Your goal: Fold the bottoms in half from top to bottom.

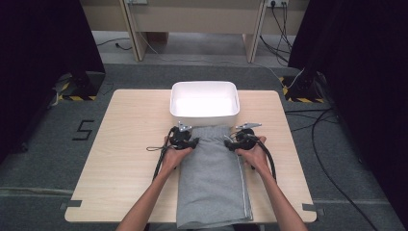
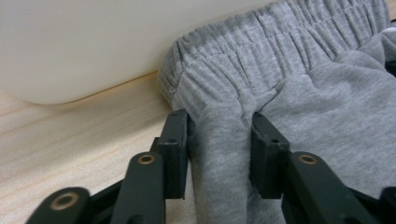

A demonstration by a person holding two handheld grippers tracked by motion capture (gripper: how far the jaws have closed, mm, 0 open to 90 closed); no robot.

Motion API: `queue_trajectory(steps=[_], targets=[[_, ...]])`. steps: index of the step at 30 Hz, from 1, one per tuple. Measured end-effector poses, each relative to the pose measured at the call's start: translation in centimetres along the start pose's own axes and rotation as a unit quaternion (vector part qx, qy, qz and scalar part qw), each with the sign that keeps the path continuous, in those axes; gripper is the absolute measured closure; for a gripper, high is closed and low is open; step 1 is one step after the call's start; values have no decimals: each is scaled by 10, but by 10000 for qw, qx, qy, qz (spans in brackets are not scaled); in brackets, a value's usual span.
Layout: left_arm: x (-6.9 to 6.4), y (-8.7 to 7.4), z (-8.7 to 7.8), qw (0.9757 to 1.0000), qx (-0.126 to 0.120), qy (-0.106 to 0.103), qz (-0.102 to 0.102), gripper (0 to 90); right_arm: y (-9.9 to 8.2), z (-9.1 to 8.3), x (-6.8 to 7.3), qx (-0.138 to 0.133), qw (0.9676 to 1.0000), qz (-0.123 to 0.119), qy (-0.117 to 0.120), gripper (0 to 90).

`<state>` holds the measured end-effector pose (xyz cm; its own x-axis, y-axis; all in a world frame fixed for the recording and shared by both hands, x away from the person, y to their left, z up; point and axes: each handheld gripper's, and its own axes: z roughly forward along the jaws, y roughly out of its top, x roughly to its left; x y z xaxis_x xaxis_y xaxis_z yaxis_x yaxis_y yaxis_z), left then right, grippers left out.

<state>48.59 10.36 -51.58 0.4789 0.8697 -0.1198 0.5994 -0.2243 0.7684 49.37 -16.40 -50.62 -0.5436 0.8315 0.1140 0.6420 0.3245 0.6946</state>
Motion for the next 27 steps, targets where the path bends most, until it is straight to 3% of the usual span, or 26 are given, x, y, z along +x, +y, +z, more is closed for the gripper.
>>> queue_trajectory(steps=[4,8,16,19,22,27], targets=[[1,0,0,10000,9,-41,-41,649,1,1,0,-35,10000,13,90,436],[3,1,-1,9996,42,-146,-227,645,1,1,-2,-22,9998,81,175,448],[6,2,0,9990,7,-202,-408,542,3,2,-4,-28,9993,206,317,458],[5,4,1,9994,53,-194,-272,557,3,4,-2,-45,9989,189,432,557],[2,6,2,9998,135,-127,-86,627,3,5,1,-69,9987,102,504,668],[4,6,-1,9997,141,-206,24,716,2,3,-3,-123,9977,251,625,771]])
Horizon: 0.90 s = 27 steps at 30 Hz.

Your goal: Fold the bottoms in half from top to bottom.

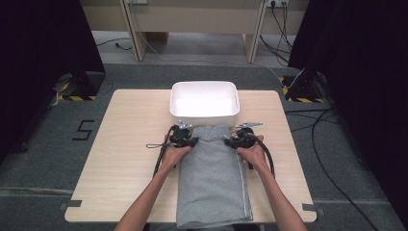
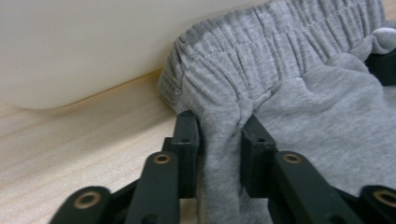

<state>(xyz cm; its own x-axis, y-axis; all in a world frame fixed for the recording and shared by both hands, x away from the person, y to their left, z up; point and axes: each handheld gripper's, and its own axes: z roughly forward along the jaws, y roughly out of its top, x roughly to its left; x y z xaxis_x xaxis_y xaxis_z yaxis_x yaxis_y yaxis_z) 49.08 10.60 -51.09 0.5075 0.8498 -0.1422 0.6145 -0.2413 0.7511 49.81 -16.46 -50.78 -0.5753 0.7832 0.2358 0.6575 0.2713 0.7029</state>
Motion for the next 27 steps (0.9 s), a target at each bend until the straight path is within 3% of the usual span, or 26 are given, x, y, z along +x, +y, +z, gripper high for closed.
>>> queue_trajectory(steps=[11,14,21,27], targets=[[-2,13,-29,9991,-290,-207,211,766,10,-28,11,-462,9983,-134,316,820],[-2,18,-40,9983,-442,-245,273,766,13,-36,15,-603,9972,-222,383,823],[2,33,-56,9973,-502,-218,485,767,24,-52,25,-903,9936,-361,571,829],[6,42,-65,9967,-622,-256,454,766,36,-58,29,-1024,9913,-423,705,834]])
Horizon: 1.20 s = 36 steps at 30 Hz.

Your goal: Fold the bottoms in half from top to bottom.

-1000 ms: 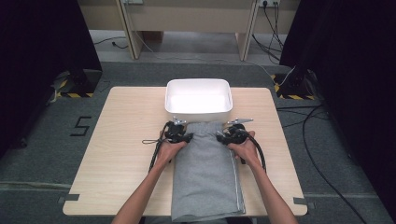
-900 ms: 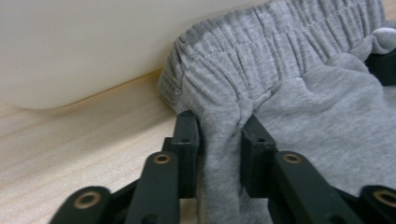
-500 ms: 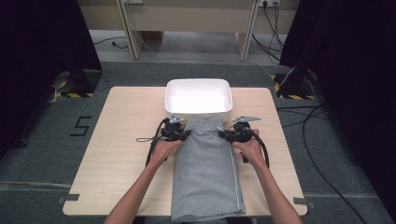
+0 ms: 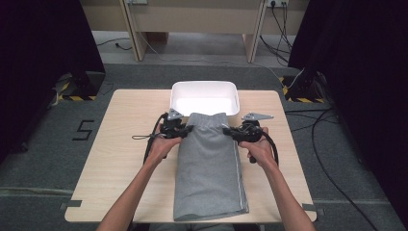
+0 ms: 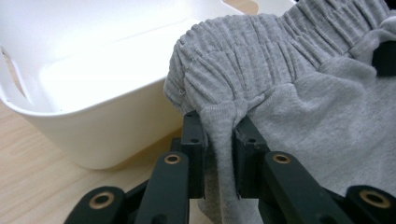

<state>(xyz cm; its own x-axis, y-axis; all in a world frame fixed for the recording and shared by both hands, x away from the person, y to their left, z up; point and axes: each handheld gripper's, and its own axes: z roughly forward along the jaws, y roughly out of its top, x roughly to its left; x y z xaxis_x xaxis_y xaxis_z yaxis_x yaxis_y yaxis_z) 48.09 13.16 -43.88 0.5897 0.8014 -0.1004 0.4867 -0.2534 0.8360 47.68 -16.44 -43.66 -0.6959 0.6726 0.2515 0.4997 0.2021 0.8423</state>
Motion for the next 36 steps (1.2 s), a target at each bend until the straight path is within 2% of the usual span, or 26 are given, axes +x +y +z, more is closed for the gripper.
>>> queue_trajectory(steps=[5,8,15,19,27,31,33,36], targets=[[1,12,-7,9999,-157,-2,43,774,16,-2,4,-78,9999,-118,15,837],[1,14,-11,9999,-138,13,81,775,21,-1,5,-35,9999,-130,-36,837],[-2,13,-12,9999,-80,-17,95,777,12,3,2,14,10000,8,-10,838],[0,11,-8,10000,15,-20,-47,777,9,5,-1,116,9999,76,-70,836],[3,7,-3,9996,215,39,-175,775,0,30,-15,404,9984,367,-134,806],[1,4,2,9989,366,165,-228,770,-6,41,-21,545,9972,464,-202,795],[1,3,3,9989,372,164,-243,768,-7,44,-22,587,9968,480,-252,770],[3,4,4,9988,357,166,-279,768,-9,49,-25,623,9965,510,-241,684]])
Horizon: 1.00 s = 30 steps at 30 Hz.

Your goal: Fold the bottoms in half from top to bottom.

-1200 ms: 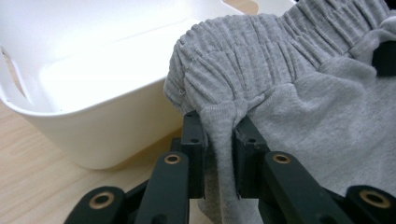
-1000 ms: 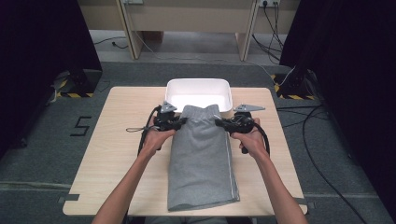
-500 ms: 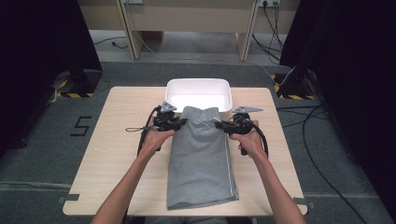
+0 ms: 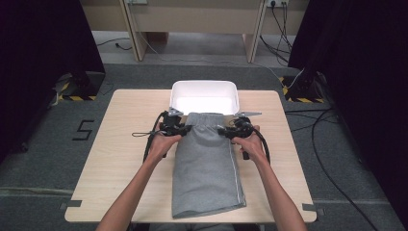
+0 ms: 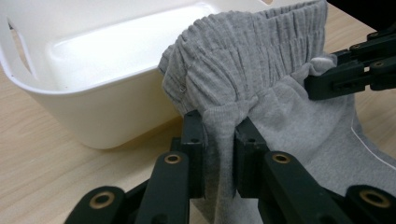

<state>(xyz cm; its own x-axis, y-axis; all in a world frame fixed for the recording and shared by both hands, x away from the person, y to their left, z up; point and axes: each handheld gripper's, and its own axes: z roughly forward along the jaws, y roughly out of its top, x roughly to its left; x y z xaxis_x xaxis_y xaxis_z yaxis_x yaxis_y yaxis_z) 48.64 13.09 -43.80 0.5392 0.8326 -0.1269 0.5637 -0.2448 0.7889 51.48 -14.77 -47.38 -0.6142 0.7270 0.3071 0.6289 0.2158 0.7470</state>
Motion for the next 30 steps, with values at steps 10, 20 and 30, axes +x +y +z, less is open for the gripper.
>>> queue_trajectory(steps=[10,20,30], targets=[[3,-1,4,10000,27,4,-56,768,0,17,-12,85,10000,4,8,444],[3,-2,6,10000,36,-26,-68,768,3,30,-11,-35,9995,-157,268,648],[4,-4,-1,9998,-155,-97,-82,772,12,4,11,-330,9978,-509,249,820]])
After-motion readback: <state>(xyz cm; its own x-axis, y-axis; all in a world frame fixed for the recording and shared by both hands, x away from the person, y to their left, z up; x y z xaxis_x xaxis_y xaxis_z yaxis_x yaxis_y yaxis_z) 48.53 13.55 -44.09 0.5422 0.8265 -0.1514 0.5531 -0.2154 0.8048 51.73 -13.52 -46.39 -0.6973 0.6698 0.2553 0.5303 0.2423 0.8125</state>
